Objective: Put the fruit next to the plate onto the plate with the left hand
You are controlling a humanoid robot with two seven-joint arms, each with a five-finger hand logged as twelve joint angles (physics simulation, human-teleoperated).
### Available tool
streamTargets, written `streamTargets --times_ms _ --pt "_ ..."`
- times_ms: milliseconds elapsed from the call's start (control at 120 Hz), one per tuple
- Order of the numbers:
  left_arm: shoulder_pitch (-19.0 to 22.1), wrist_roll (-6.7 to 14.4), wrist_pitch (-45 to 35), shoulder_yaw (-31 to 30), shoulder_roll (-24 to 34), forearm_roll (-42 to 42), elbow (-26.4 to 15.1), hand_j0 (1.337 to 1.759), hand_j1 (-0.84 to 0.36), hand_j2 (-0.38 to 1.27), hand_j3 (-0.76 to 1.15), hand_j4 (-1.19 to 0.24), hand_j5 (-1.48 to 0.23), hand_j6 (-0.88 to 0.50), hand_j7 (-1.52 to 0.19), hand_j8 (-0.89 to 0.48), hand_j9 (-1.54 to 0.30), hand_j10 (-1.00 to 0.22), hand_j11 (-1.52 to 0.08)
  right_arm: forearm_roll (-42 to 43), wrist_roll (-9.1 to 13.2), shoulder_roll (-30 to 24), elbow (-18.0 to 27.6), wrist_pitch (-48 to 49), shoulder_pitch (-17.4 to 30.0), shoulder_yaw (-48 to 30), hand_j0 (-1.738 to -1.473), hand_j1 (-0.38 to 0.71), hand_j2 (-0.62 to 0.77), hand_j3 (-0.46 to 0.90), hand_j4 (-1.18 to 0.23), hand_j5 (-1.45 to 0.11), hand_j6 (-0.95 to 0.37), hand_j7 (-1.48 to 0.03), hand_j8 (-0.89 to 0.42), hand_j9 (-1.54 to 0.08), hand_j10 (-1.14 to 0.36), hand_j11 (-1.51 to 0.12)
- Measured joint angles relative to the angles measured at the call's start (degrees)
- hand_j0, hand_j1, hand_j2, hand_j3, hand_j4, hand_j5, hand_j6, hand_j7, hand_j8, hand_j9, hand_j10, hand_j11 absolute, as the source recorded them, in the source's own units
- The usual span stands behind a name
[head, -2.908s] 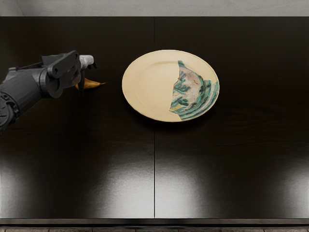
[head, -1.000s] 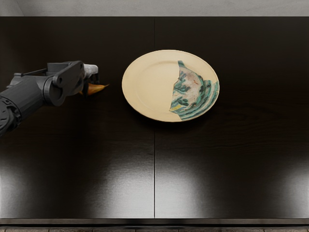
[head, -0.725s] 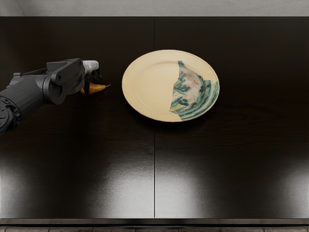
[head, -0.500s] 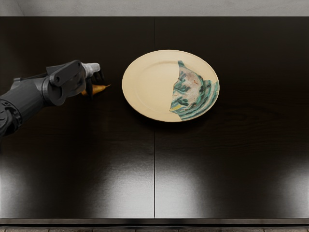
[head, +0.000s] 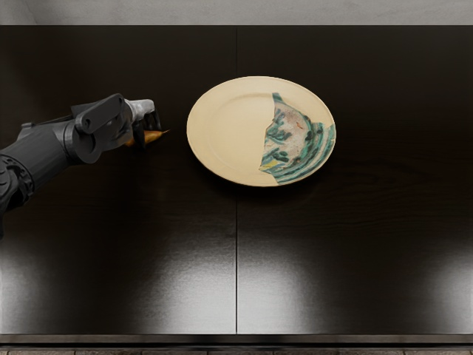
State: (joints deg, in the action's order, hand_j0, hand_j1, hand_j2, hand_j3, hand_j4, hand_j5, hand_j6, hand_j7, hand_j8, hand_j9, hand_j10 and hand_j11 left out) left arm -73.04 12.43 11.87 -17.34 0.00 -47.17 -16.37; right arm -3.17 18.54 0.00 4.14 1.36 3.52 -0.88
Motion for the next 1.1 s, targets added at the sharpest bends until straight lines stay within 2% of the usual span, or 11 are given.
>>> streamTargets --times_ms 158,258,317,358,458,483,583,717,792,950,1100 --pt "0.31 0.06 -0.01 0.13 0.00 -0.27 -0.13 1.653 -0.33 0.14 -0.01 -0.51 -0.76 -0.52 -0.78 -0.60 -0.79 -0.60 -0.78 0.00 0.00 0.00 0.00 0.01 0.00 0.00 -1.658 -0.35 0.00 0.00 0.00 0.00 0.00 0.00 0.00 0.00 0.00 0.00" --pt "0.42 0.05 0.02 0.11 0.00 -0.45 -0.23 1.654 -0.32 0.03 0.13 -0.48 -0.80 -0.44 -0.91 -0.56 -0.84 -0.60 -0.84 0.00 0.00 0.00 -0.01 0.00 0.00 0.00 -1.658 -0.35 0.00 0.00 0.00 0.00 0.00 0.00 0.00 0.00 0.00 0.00" --pt "0.43 0.04 0.07 0.09 0.00 -0.46 -0.28 1.657 -0.31 0.00 0.14 -0.46 -0.82 -0.43 -0.92 -0.55 -0.86 -0.58 -0.87 0.00 0.00 0.00 -0.01 0.00 0.00 0.00 -1.658 -0.35 0.00 0.00 0.00 0.00 0.00 0.00 0.00 0.00 0.00 0.00" --pt "0.58 0.04 0.00 0.15 0.00 -0.54 -0.30 1.656 -0.31 -0.08 0.26 -0.45 -0.83 -0.38 -1.01 -0.54 -0.88 -0.57 -0.90 0.00 0.00 0.00 -0.01 0.01 0.00 0.00 -1.658 -0.35 0.00 0.00 0.00 0.00 0.00 0.00 0.00 0.00 0.00 0.00" --pt "0.68 0.01 0.11 0.12 0.00 -0.55 -0.36 1.661 -0.35 -0.10 0.42 -0.40 -0.88 -0.29 -1.15 -0.46 -1.00 -0.52 -0.96 0.00 0.00 0.00 0.00 0.02 0.00 0.00 -1.658 -0.35 0.00 0.00 0.00 0.00 0.00 0.00 0.00 0.00 0.00 0.00" --pt "0.69 0.00 0.10 0.08 0.00 -0.54 -0.37 1.661 -0.38 -0.07 0.44 -0.40 -0.90 -0.32 -1.10 -0.45 -1.03 -0.52 -0.97 0.00 0.00 0.00 0.00 0.00 0.00 0.00 -1.658 -0.35 0.00 0.00 0.00 0.00 0.00 0.00 0.00 0.00 0.00 0.00" --pt "0.69 0.02 0.27 -0.05 0.00 -0.42 -0.41 1.662 -0.38 -0.09 0.47 -0.44 -0.94 -0.29 -1.13 -0.38 -1.14 -0.47 -1.01 0.00 0.00 0.00 -0.01 0.00 0.00 0.00 -1.658 -0.35 0.00 0.00 0.00 0.00 0.00 0.00 0.00 0.00 0.00 0.00" --pt "0.61 0.13 0.72 -0.08 0.01 -0.49 -0.51 1.666 -0.38 -0.13 0.48 -0.50 -0.99 -0.23 -1.18 -0.39 -1.11 -0.41 -1.06 0.00 0.00 0.00 -0.01 0.00 0.00 0.00 -1.658 -0.35 0.00 0.00 0.00 0.00 0.00 0.00 0.00 0.00 0.00 0.00" --pt "0.53 0.14 0.93 -0.17 0.01 -0.48 -0.53 1.667 -0.42 -0.07 0.49 -0.52 -1.01 -0.22 -1.20 -0.37 -1.14 -0.39 -1.09 0.00 0.00 0.00 -0.01 0.00 0.00 0.00 -1.658 -0.35 0.00 0.00 0.00 0.00 0.00 0.00 0.00 0.00 0.00 0.00" --pt "0.61 0.16 1.00 -0.11 0.00 -0.48 -0.55 1.669 -0.45 -0.05 0.56 -0.51 -1.04 -0.19 -1.23 -0.30 -1.25 -0.34 -1.12 0.00 0.00 0.00 -0.01 0.00 0.00 0.00 -1.658 -0.35 0.00 0.00 0.00 0.00 0.00 0.00 0.00 0.00 0.00 0.00" --pt "0.37 0.21 1.55 -0.26 0.01 -0.48 -0.55 1.668 -0.46 0.00 0.49 -0.48 -1.06 -0.18 -1.22 -0.30 -1.21 -0.32 -1.12 0.00 0.00 0.00 -0.01 -0.01 0.00 0.00 -1.658 -0.35 0.00 0.00 0.00 0.00 0.00 0.00 0.00 0.00 0.00 0.00"
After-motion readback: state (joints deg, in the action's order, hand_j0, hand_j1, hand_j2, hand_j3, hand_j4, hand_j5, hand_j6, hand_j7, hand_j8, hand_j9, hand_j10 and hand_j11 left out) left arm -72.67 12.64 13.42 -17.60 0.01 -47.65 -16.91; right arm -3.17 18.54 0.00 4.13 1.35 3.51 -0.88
